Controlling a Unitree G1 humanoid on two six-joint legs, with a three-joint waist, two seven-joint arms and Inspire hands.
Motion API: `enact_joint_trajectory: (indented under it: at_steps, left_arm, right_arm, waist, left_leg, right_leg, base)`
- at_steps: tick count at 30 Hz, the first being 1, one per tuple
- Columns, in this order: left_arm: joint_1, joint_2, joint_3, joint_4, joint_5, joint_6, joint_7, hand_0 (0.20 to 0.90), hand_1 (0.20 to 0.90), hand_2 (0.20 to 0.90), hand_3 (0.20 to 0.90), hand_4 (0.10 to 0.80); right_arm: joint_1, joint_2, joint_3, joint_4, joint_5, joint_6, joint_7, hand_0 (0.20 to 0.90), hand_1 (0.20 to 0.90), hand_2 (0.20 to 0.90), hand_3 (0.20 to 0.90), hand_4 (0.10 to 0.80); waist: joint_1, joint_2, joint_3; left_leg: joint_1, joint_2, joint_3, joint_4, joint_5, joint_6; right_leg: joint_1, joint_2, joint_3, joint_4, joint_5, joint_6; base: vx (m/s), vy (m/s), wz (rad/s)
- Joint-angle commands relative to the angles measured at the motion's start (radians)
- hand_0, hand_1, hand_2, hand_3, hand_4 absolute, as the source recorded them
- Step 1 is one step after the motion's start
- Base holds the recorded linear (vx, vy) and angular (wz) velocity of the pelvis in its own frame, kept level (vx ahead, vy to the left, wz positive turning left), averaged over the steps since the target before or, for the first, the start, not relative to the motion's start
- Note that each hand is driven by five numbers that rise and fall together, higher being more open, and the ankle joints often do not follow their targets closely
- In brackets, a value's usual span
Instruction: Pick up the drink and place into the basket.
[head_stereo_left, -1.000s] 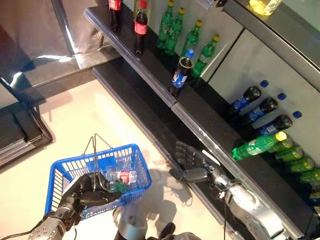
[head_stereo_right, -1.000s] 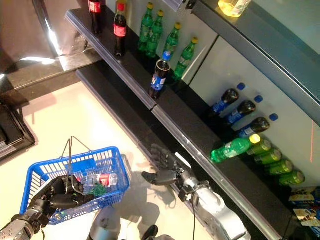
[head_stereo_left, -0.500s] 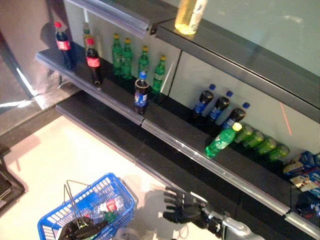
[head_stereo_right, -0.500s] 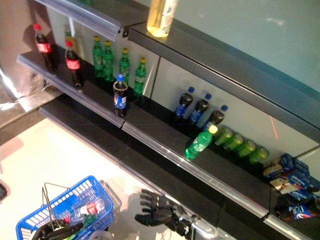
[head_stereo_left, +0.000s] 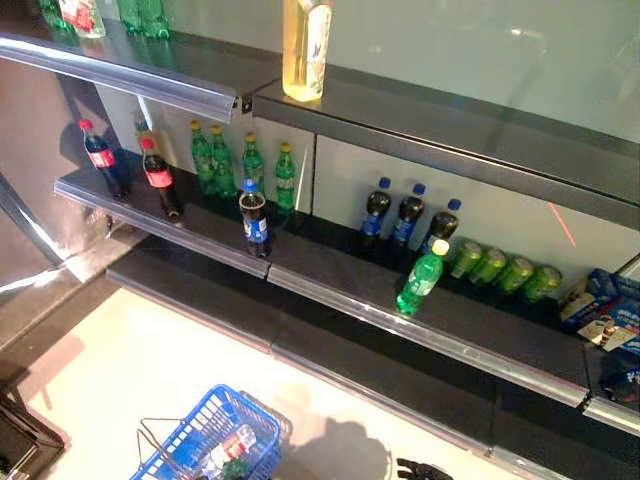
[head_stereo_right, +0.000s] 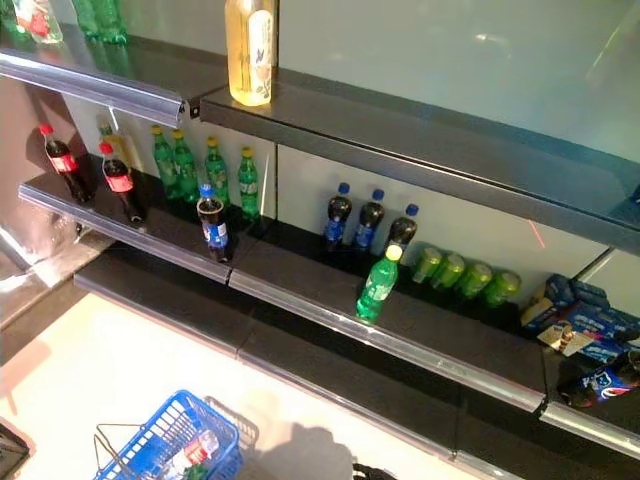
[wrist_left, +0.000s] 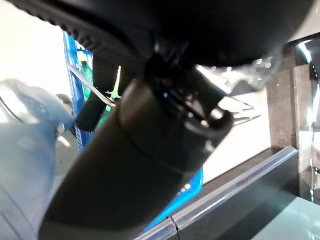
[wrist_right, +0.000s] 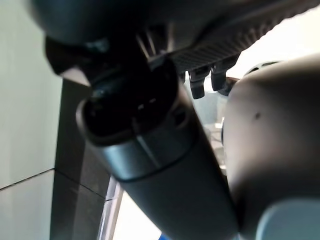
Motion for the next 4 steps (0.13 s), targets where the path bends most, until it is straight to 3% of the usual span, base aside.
enact_joint_trajectory:
  at_steps: [1, 4]
  left_arm:
    - [-0.129, -0.037, -0.017, -0.021, 0.018, -0.113, -0.048, 0.300, 0.300, 0.300, 0.200, 0.100]
    - [-0.138, -0.041, -0.025, -0.017, 0.013, -0.110, -0.047, 0.300, 0.300, 0.300, 0.200, 0.100]
  right_arm:
    - [-0.021, -0.026, -0.002, 0.082, -0.089, -0.038, -0.066, 0.900, 0.900, 0.900, 0.900, 0.800]
    - [-0.030, -0.021, -0.009, 0.113, -0.078, -0.054, -0.074, 0.900, 0.900, 0.900, 0.900, 0.800]
  waist:
    - [-0.009, 0.037, 0.023]
    - [-0.010, 0.041, 0.020]
  left_leg:
    - [0.011, 0.030, 0.037, 0.010, -0.011, -0.005]
    - [0.012, 0.028, 0.037, 0.008, -0.013, -0.003]
  right_leg:
    - [-0.014, -0.059, -0.027, 0.026, 0.020, 0.045]
    - [-0.013, -0.058, -0.024, 0.026, 0.017, 0.043]
  base:
    - [0.000, 0.000, 0.00]
    - [0.000, 0.000, 0.00]
